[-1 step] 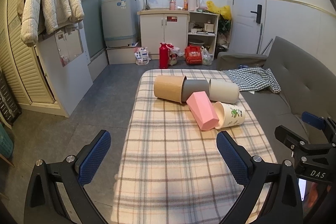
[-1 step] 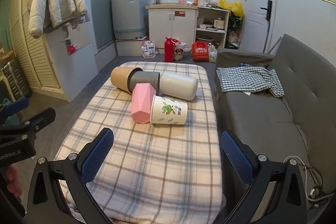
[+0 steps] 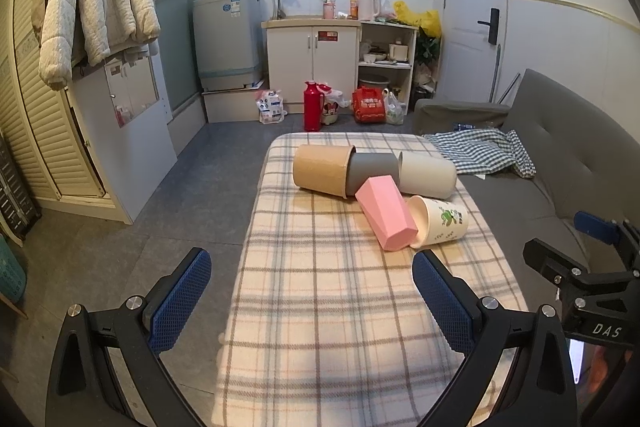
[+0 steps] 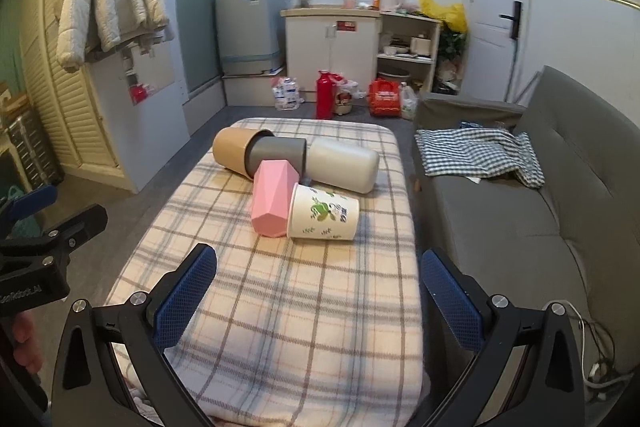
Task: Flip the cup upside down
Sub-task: 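Reach the right gripper to the white cup and close on its rim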
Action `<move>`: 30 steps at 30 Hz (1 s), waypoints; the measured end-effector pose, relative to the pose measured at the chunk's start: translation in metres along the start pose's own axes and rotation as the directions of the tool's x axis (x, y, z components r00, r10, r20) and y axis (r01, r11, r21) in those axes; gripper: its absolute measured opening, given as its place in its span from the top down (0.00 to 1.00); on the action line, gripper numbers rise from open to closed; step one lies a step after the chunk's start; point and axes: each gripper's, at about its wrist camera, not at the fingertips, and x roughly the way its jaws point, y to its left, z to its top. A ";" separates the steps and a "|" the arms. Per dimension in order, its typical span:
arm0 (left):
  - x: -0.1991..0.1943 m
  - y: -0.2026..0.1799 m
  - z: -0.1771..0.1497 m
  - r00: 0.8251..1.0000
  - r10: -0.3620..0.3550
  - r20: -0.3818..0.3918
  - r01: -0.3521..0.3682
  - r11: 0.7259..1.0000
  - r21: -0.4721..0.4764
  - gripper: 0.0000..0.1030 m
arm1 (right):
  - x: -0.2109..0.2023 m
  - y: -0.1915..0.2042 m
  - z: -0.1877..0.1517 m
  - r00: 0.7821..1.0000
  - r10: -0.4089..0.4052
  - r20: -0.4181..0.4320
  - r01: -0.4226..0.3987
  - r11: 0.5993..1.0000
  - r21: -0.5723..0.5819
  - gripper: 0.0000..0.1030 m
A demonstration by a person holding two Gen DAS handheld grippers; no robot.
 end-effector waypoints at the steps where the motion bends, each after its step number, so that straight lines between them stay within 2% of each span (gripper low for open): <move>1: 0.002 0.000 0.000 1.000 0.000 -0.005 0.000 1.000 -0.001 0.00 | 0.002 -0.004 0.005 1.000 0.006 -0.003 -0.006 1.000 -0.011 0.00; 7: 0.025 0.003 0.005 0.998 0.036 -0.053 -0.036 0.999 -0.005 0.00 | 0.038 -0.024 0.050 0.999 0.038 -0.037 -0.044 0.986 -0.159 0.00; 13: 0.054 0.004 0.022 0.991 0.075 -0.109 -0.078 0.997 -0.017 0.00 | 0.104 -0.034 0.094 0.991 0.040 -0.127 -0.084 0.928 -0.362 0.00; 19: 0.098 0.002 0.049 0.981 0.108 -0.161 -0.115 0.993 -0.029 0.00 | 0.191 -0.046 0.113 0.961 0.057 -0.271 -0.174 0.885 -0.431 0.00; 23: 0.127 0.001 0.054 0.974 0.109 -0.197 -0.119 0.992 -0.041 0.00 | 0.242 -0.050 0.113 0.927 0.065 -0.370 -0.239 0.862 -0.447 0.02; 30: 0.161 -0.008 0.053 0.965 0.122 -0.230 -0.128 0.992 -0.011 0.00 | 0.293 -0.043 0.110 0.893 0.064 -0.445 -0.307 0.811 -0.498 0.05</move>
